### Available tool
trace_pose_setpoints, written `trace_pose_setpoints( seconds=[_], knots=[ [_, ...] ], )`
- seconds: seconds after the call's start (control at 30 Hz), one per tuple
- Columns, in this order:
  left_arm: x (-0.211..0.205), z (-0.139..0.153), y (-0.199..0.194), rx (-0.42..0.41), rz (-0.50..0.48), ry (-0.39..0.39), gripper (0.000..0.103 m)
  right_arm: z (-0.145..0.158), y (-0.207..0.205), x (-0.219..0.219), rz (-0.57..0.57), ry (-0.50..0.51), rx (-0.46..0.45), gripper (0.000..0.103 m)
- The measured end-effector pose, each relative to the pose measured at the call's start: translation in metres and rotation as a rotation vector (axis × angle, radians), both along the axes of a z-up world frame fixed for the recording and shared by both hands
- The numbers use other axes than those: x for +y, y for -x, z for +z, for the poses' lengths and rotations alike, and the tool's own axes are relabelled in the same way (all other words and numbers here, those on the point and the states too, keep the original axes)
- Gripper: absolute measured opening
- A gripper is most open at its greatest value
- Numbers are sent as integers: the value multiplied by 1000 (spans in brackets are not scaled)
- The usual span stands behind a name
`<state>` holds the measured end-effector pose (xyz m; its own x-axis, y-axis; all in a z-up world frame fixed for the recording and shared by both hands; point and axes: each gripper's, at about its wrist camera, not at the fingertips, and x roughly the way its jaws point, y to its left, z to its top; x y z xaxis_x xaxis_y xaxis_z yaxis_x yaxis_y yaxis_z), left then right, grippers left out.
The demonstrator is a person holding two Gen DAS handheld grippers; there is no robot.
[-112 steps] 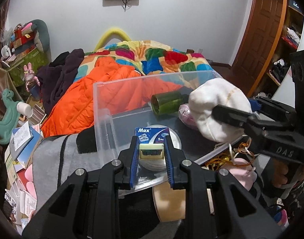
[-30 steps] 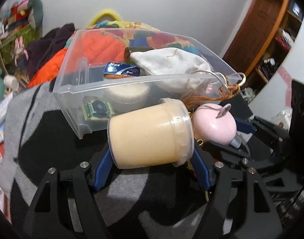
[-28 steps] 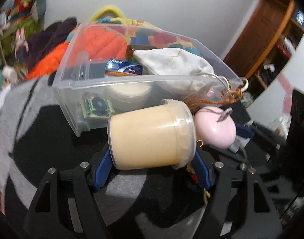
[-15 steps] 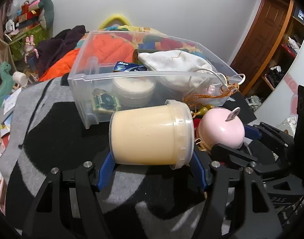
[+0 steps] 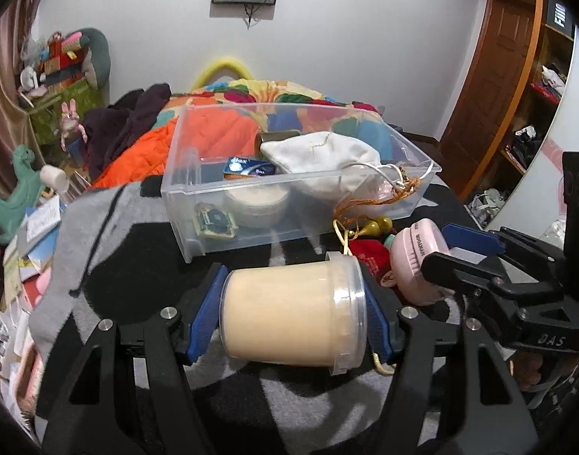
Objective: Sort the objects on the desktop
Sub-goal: 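Lift the cream jar with left tool while right tool lifts the pink device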
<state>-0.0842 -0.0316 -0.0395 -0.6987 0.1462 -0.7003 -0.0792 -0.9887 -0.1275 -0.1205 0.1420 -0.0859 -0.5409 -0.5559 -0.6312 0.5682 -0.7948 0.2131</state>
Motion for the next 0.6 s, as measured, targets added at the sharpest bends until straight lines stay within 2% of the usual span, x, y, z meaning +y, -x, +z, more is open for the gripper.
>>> trace_pose_setpoints(
  seconds=[0.03, 0.13, 0.2, 0.3, 0.4, 0.47, 0.6],
  knots=[
    [0, 1, -1, 5, 3, 6, 66, -1, 1, 0, 2, -10, -5, 38],
    [-3, 5, -3, 11, 11, 3, 66, -5, 3, -1, -7, -49, -1, 41],
    [-6, 4, -2, 9, 20, 12, 66, -11, 6, -1, -17, -68, -23, 50],
    [-7, -3, -4, -7, 28, 39, 66, -20, 8, 2, -39, -64, -50, 57],
    [-8, -15, -3, -34, 29, 38, 66, -28, 13, 7, -44, -47, -75, 60],
    [-7, -16, -5, -16, 33, 49, 66, -30, 16, 8, -43, -35, -89, 61],
    [-1, -32, -2, -48, 32, 79, 67, -32, 18, 3, -41, -65, -64, 61]
  ],
)
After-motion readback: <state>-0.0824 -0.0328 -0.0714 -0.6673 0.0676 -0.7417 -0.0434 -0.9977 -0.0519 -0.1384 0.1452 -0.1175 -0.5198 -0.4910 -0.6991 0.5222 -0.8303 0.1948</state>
